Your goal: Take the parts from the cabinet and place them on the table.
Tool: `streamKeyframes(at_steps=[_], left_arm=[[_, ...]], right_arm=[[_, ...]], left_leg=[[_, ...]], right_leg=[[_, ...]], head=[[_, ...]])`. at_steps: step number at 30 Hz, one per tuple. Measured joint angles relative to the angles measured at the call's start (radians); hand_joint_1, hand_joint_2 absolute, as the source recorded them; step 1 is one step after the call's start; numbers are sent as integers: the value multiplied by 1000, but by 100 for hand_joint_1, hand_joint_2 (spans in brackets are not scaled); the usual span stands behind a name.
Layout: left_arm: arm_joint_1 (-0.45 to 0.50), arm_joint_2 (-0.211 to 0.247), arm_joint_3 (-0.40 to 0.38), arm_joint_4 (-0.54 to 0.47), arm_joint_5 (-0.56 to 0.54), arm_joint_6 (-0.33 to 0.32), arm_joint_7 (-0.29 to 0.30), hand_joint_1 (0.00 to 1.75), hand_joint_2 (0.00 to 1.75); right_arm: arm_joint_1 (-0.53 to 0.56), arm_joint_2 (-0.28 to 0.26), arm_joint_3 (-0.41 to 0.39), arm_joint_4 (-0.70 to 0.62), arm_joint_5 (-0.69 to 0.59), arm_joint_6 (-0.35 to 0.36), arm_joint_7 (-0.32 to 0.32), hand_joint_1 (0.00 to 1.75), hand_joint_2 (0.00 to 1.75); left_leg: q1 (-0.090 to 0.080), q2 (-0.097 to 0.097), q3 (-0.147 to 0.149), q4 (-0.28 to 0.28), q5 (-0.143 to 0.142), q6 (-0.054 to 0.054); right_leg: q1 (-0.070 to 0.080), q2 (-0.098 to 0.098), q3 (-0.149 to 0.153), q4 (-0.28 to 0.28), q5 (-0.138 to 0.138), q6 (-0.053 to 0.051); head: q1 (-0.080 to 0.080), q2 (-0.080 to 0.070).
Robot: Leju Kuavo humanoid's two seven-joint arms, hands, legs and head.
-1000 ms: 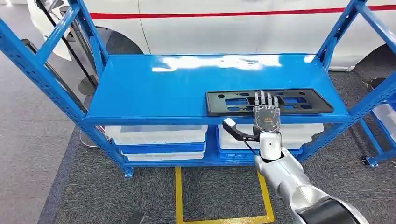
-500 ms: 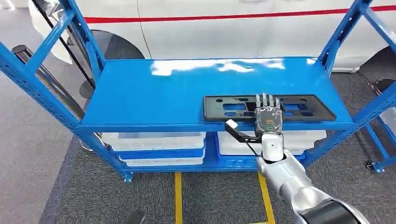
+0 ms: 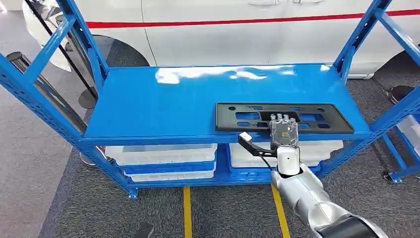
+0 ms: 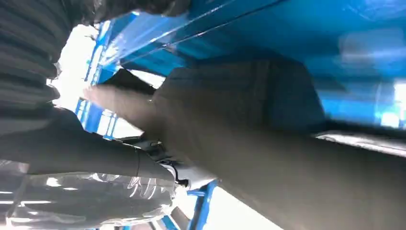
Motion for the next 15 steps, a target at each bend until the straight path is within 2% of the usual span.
streamKeyframes(at_steps=[4, 5, 9, 15], left_arm=[[-3, 0, 5, 0, -2, 0, -8, 0, 0], [-3, -1, 7, 0, -3, 0, -10, 0, 175], [-5, -1, 8, 0, -8, 13, -19, 0, 175], [-5, -1, 8, 0, -15, 19, -44, 0, 175]], right_arm=[[1, -3, -5, 0, 3, -2, -5, 175, 175], [2, -3, -6, 0, 3, -2, -6, 175, 175], [-2, -5, -13, 0, 11, -8, -7, 175, 175], [-9, -9, -17, 0, 13, -15, -18, 173, 175]], left_leg=[[-1, 2, -1, 0, 1, 9], [-1, 3, -2, 0, 2, 10], [-2, 4, -3, 0, 3, 14], [-3, -2, -5, 1, 7, 18]], right_leg=[[-1, 3, 3, -10, 6, 11], [-1, 4, 3, -12, 7, 13], [-2, 5, 2, -14, 9, 23], [-2, -4, 3, -13, 10, 25]], head=[[0, 0], [0, 0], [0, 0], [0, 0]])
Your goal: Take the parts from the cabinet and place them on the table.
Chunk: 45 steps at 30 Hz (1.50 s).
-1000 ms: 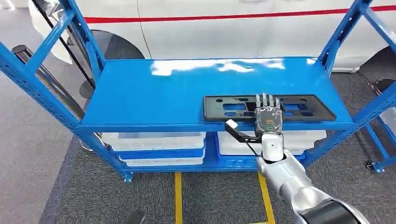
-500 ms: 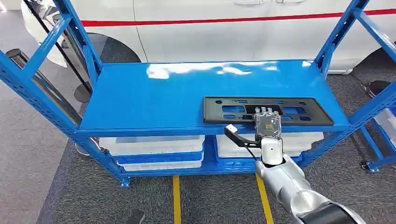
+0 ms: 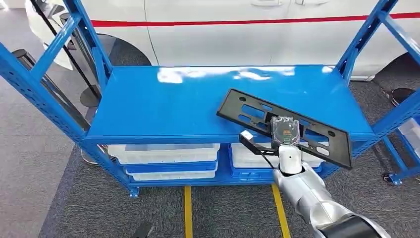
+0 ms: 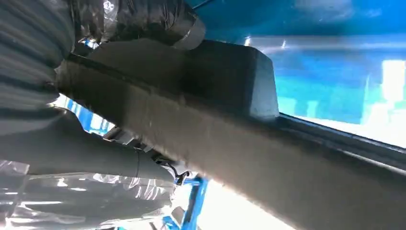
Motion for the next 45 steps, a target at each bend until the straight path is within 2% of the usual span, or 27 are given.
streamKeyframes(at_steps=[5, 8, 11, 17, 26, 32, 37, 45], left_arm=[[-4, -2, 0, 0, -10, 8, -36, 0, 175], [-9, -3, 0, 0, -9, 24, -33, 0, 175], [-14, -5, 1, 0, -9, 68, -14, 0, 175], [-18, -8, 12, 0, -5, 96, -24, 0, 175], [-20, -9, 19, 0, -9, 82, -19, 0, 175], [-20, -11, 31, 0, -8, 43, -27, 0, 175], [-20, -16, 38, 0, -10, 27, -30, 0, 175], [-20, -21, 43, 0, -11, -28, -53, 0, 175]], right_arm=[[0, -7, -1, 0, 1, -5, -3, 175, 175], [-1, -13, -3, 0, 2, -6, -4, 175, 175], [0, -14, -3, 0, 5, -6, -3, 175, 175], [0, -15, -3, 0, 8, -7, 2, 175, 175], [0, -16, -3, 0, 8, -16, 8, 175, 175], [0, -16, 2, -3, 8, -51, 34, 175, 175], [-19, -18, 74, -32, 8, -58, 63, 175, 175], [-78, -18, 248, -69, 9, -60, 104, 175, 175]], left_leg=[[0, -1, 0, -1, -1, -1], [0, -1, 0, -1, -2, -1], [0, -1, 0, -1, -2, -1], [0, -1, 0, -1, -2, -2], [0, -1, 0, -1, -3, -2], [0, -1, 0, -1, -3, -2], [0, -1, -1, -1, -3, -2], [0, -1, -1, -1, -3, -2]], right_leg=[[0, 0, 0, 1, -2, 1], [0, 0, 0, 1, -3, 0], [0, 0, 0, 1, -4, 0], [0, 0, -1, 1, -4, 0], [0, 0, -1, 1, -4, 0], [0, 0, -1, 1, -4, 0], [0, 0, -1, 1, -4, 0], [1, 0, -2, 1, -5, 0]], head=[[0, 0], [0, 0], [0, 0], [0, 0], [0, 0], [0, 0], [0, 0], [0, 0]])
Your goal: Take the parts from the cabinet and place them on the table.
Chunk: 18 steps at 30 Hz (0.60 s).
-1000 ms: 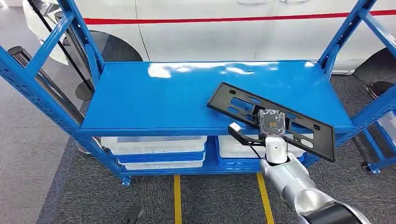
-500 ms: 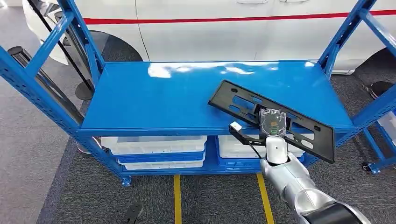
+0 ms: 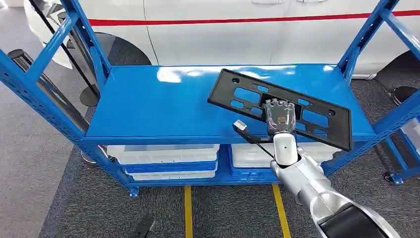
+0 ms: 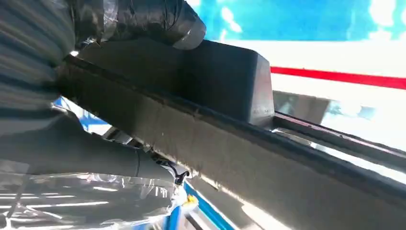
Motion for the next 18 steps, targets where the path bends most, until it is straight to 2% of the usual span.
streamKeyframes(at_steps=[8, 10, 14, 15, 16, 17, 18], left_arm=[[-3, -5, 10, 0, -3, -23, -3, 0, 175], [-4, -6, 14, 0, -3, -27, 2, 0, 175], [-4, -7, 15, 0, -3, -29, 3, 0, 175], [-4, -7, 15, 0, -3, -28, 3, 0, 175], [-5, -7, 16, 0, -3, -26, 3, 0, 175], [-5, -10, 16, 0, -4, -26, 3, 0, 175], [-6, -10, 16, 0, -5, -25, 3, 0, 175]], right_arm=[[-23, 0, 117, 7, 3, 4, 18, 175, 175], [-26, 0, 132, 11, 1, 5, 18, 175, 175], [-26, 0, 152, 20, -5, 6, 13, 175, 175], [-25, 0, 153, 22, -8, 7, 11, 175, 175], [-26, 0, 153, 24, -10, 8, 9, 175, 175], [-23, -3, 154, 27, -11, 9, 8, 175, 175], [-24, -3, 154, 29, -11, 11, 5, 175, 175]], left_leg=[[0, -1, 0, 0, 0, 0], [-5, -3, -3, 5, -4, 4], [-8, -4, -3, 8, -5, 10], [-9, -4, -2, 7, 0, 14], [-2, -2, 3, -9, 8, 23], [2, 2, 11, -19, 15, 27], [3, 3, 11, -22, 18, 32]], right_leg=[[0, -1, 0, 0, 0, 0], [-6, -1, 1, -2, 0, 3], [-9, -1, 2, -3, 1, 8], [-10, -1, 4, -6, 5, 14], [-4, 1, 6, -7, 6, 18], [-7, -2, 2, 9, -17, 17], [-6, -5, -19, 56, -58, 15]], head=[[0, 0], [-1, 0], [0, 0], [-1, 0], [0, 0], [0, 0], [2, 0]])
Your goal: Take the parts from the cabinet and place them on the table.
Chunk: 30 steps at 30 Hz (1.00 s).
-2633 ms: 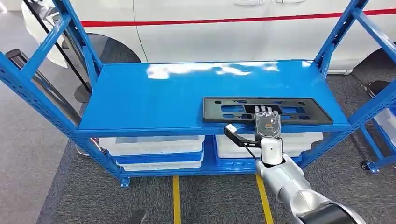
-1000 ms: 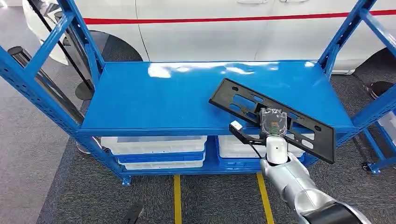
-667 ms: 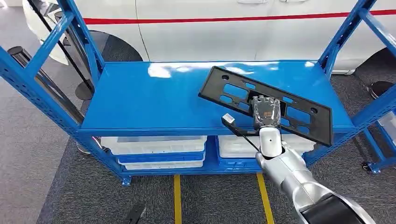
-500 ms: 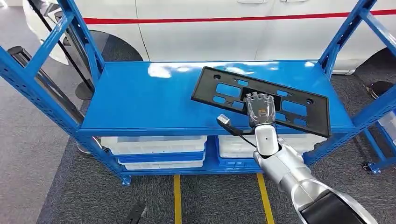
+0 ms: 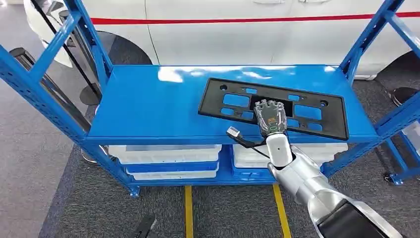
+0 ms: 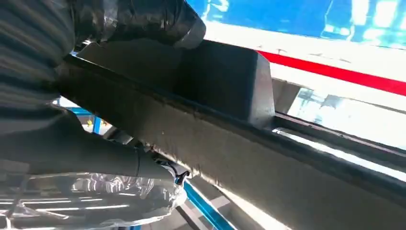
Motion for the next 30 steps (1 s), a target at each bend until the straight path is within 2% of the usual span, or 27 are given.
streamKeyframes(at_steps=[2, 3, 4, 5, 7, 8, 9, 10, 12, 13, 14, 15, 16, 18, 19, 20, 21, 23, 24, 25, 28, 29, 30], left_arm=[[0, -2, 0, 0, -2, 0, 1, 0, 175], [0, -2, 0, 0, -2, 0, 2, 0, 175], [0, -2, 1, 0, -3, 1, 3, 0, 175], [1, -2, 1, 0, -3, 2, 3, 0, 175], [0, -3, 1, 0, -6, 6, 5, 0, 175], [0, -3, 1, 0, -8, 7, 5, 0, 175], [-2, -3, 2, 0, -10, 9, 6, 0, 175], [-1, -3, 2, 0, -11, 9, 6, 0, 175], [-2, -3, 3, 0, -12, 9, 6, 0, 175], [0, -3, 4, 0, -12, 9, 6, 0, 175], [1, -3, 5, 0, -12, 9, 6, 0, 175], [1, -3, 6, 0, -12, 9, 6, 0, 175], [0, -3, 6, 0, -13, 9, 6, 0, 175], [-3, -3, 6, 0, -13, 9, 6, 0, 175], [-2, -3, 6, 0, -13, 9, 6, 0, 175], [-2, -3, 6, 0, -13, 9, 6, 0, 175], [-2, -3, 6, 0, -13, 9, 6, 0, 175], [-4, -2, 6, 0, -15, 10, 8, 0, 175], [-6, -1, 6, 0, -16, 10, 8, 0, 175], [-6, 0, 6, 0, -16, 10, 9, 0, 175], [-5, 1, 7, 0, -18, 10, 9, 0, 175], [-5, 0, 7, 0, -19, 10, 9, 0, 175], [-6, 1, 7, 0, -21, 10, 10, 0, 175]], right_arm=[[6, -2, 0, 5, -1, 9, -7, 175, 175], [15, -4, 0, 8, -2, 11, -10, 175, 175], [24, -4, 1, 10, -4, 13, -13, 175, 175], [30, -5, 2, 13, -4, 14, -18, 175, 175], [31, -4, 2, 16, -4, 16, -21, 175, 175], [30, -4, 2, 16, -4, 16, -21, 175, 175], [29, -4, 2, 16, -4, 18, -21, 175, 175], [30, -3, 2, 16, -4, 18, -22, 175, 175], [31, -4, 2, 16, -3, 19, -24, 175, 175], [31, -4, 2, 17, -2, 20, -24, 175, 175], [29, -4, 2, 17, -1, 20, -24, 175, 175], [29, -3, 2, 17, 1, 20, -26, 175, 175], [29, -3, 2, 17, 2, 20, -26, 175, 175], [30, -3, 2, 18, 3, 21, -27, 175, 175], [30, -3, 2, 19, 3, 22, -27, 175, 175], [30, -3, 2, 21, 3, 28, -29, 175, 175], [30, -3, 1, 22, 3, 33, -36, 175, 175], [30, -3, -4, 23, 3, 38, -47, 175, 175], [30, -3, -7, 23, 2, 39, -48, 175, 175], [29, -4, -8, 23, 2, 39, -48, 175, 175], [31, -3, -10, 23, 1, 40, -54, 175, 175], [32, -5, -11, 24, 1, 40, -54, 175, 175], [31, -7, -13, 24, 2, 40, -54, 175, 175]], left_leg=[[-1, 0, -2, 1, 0, 0], [-1, 0, -4, 2, 0, 0], [0, 0, -5, 4, 0, 0], [1, -1, -7, 7, 0, 0], [5, -3, -14, 21, -3, -6], [6, -3, -20, 31, -8, -13], [3, -5, -30, 36, -7, -23], [2, -6, -28, 38, -6, -29], [2, -8, -34, 38, 4, -44], [4, -10, -39, 38, 8, -50], [9, -6, -46, 49, -10, -56], [9, -1, -60, 86, -56, -60], [9, -1, -82, 155, -110, -63], [9, -1, -129, 307, -191, -68], [9, -1, -134, 345, -202, -68], [9, -1, -114, 336, -191, -66], [8, -1, -71, 281, -162, -62], [6, -1, 54, 100, -102, -47], [0, -1, 87, 35, -125, -39], [-3, -1, 93, 29, -113, -42], [-10, -2, 81, 21, -91, -29], [5, 2, 80, 1, -70, -18], [1, 5, 72, -5, -58, -13]], right_leg=[[-1, 0, -64, 150, -78, 3], [-2, -1, -94, 220, -102, 5], [-4, -1, -104, 247, -98, 7], [-7, -3, -90, 222, -71, 9], [-14, -7, -8, 66, 12, 13], [-18, -8, 35, -19, 32, 15], [-6, -2, 43, -22, 21, 9], [-5, 2, 32, -17, 32, -1], [-3, 1, 25, -21, 29, -11], [-5, 0, 20, -25, 36, -21], [-8, -3, 16, -29, 45, -34], [-8, -3, 9, -30, 52, -44], [-7, -4, 2, -30, 57, -49], [-2, -7, -16, -28, 69, -52], [0, -8, -25, -27, 76, -52], [2, -9, -34, -25, 81, -52], [3, -10, -42, -24, 87, -50], [6, -10, -51, -22, 97, -46], [7, -11, -54, -23, 103, -41], [7, -12, -56, -26, 111, -34], [1, -12, -56, -42, 139, -13], [3, -11, -62, -39, 130, -8], [4, -11, -70, -20, 92, -5]], head=[[-1, 0], [0, 0], [-1, 0], [0, 0], [0, 0], [0, 0], [0, 0], [-2, 0], [-2, 0], [0, 0], [-1, 0], [-2, 0], [-2, 0], [-2, 0], [-2, 0], [-2, 0], [-2, 0], [-2, 0], [-2, 0], [0, 0], [-2, 0], [-1, 0], [0, 0]])
